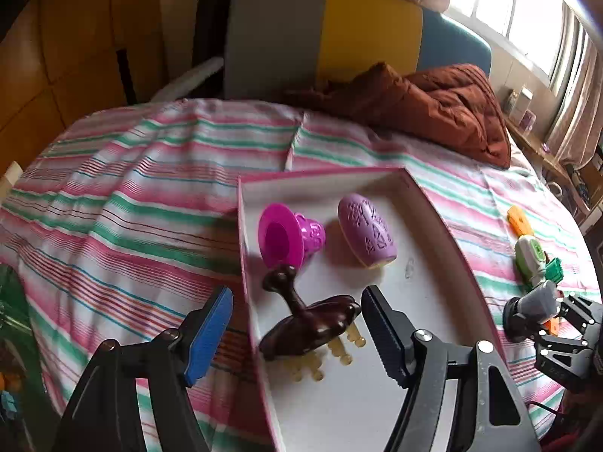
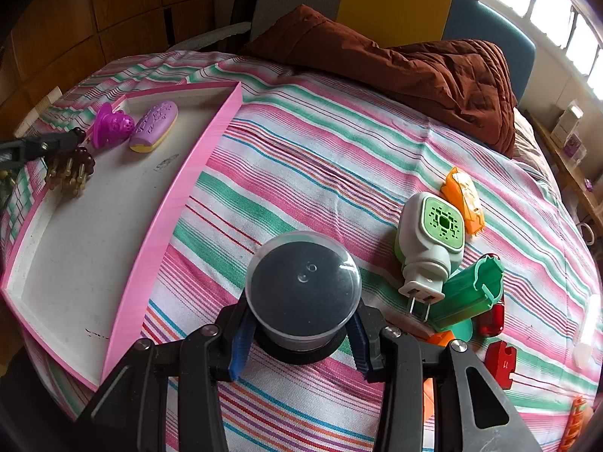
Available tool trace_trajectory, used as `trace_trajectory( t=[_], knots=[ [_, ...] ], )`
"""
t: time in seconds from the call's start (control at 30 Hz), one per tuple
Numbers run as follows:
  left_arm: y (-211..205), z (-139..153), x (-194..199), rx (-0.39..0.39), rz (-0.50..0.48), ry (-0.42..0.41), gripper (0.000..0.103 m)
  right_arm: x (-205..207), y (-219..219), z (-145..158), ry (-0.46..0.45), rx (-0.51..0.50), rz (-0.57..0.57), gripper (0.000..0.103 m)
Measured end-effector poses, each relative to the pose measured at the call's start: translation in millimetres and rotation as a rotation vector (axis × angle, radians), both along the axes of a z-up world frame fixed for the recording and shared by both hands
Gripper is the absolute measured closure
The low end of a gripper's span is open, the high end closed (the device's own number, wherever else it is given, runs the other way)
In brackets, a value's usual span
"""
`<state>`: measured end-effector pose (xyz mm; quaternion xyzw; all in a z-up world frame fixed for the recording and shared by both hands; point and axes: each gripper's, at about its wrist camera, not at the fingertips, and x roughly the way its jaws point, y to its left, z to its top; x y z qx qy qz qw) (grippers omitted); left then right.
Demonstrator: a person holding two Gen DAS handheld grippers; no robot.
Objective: Organize rigid objects
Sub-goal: 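Lower the massager into the tray and open the left gripper while the right grasps the black lidded cup, then carry the black lidded cup into the tray and open the right gripper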
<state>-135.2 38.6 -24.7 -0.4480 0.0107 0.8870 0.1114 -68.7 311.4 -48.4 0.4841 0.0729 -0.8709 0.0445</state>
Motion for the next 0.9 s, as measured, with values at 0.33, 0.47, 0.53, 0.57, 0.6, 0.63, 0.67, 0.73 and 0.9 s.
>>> trace_trajectory(
  t=[0.33,0.47,0.53,0.57,0.6,0.63,0.67,0.73,0.9],
  knots=[
    [5.6,8.5,49.8,0.001,0.008,0.039,0.031,0.1,1.2,0.2,0.003,0.005,0.000,0.059],
    [11.0,5.2,64.0,-0.003,-0.005,0.025,0.031,-1.1,1.0,0.1,0.004,0.008,0.002,0.059],
    [13.8,5.9,69.8,-0.008,-0.014,0.024,0.031,-1.8,1.2,0.3,0.005,0.008,0.002,0.059],
    [14.3,6.0,73.5,-0.009,-0.015,0.024,0.031,-1.9,1.5,0.4,0.005,0.008,0.002,0.059],
    [15.1,6.3,76.1,-0.009,-0.016,0.023,0.031,-1.6,0.9,0.3,0.005,0.008,0.001,0.059],
    [15.6,6.8,78.1,-0.010,-0.019,0.023,0.031,-1.7,1.2,0.4,0.006,0.008,0.001,0.059],
    [15.7,7.3,79.6,-0.011,-0.019,0.024,0.031,-1.8,1.0,0.5,0.006,0.007,0.001,0.059],
    [16.0,8.5,82.4,-0.012,-0.021,0.028,0.031,-2.2,1.2,0.4,0.006,0.007,0.000,0.059],
    [16.8,9.3,86.4,-0.018,-0.027,0.030,0.031,-2.5,1.7,0.7,0.008,0.008,-0.002,0.059]
  ],
)
